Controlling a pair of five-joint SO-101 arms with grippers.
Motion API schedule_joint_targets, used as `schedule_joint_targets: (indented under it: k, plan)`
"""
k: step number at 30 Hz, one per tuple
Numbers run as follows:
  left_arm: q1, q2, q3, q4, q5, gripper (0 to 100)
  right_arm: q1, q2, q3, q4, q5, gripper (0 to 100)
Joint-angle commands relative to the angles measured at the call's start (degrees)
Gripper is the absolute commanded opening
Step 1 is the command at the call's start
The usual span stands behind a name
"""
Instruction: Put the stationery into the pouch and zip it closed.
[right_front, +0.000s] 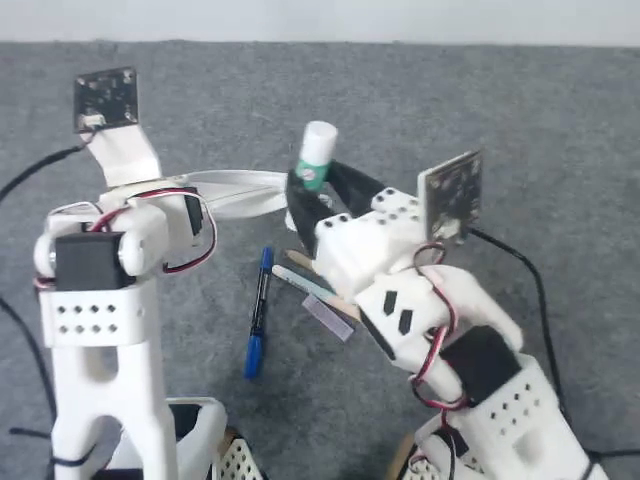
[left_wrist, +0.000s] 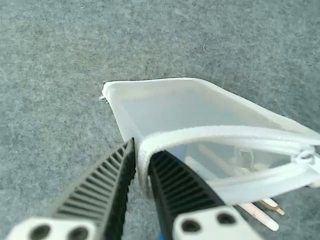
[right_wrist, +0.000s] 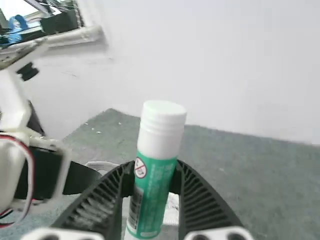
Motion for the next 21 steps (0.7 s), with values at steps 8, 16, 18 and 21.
schedule_joint_targets:
  k: [8,16,18,21]
  plan:
    - [-0.1,1.6,0.1,-1.8,0.5,1,-5.7,-1.2,10.0,-23.4,6.5,0.6]
    - [0.0,1.6,0.1,-1.8,0.5,1,-5.6,-0.1,19.7,-42.1,6.5,0.6]
    - [0.0,1.6,0.1,-1.8,0.6,1,-5.4,2.6,20.1,-45.5,6.5,0.6]
    - [0.0,1.6,0.1,-1.8,0.6,1,-5.4,8.5,20.2,-50.7,6.5,0.6]
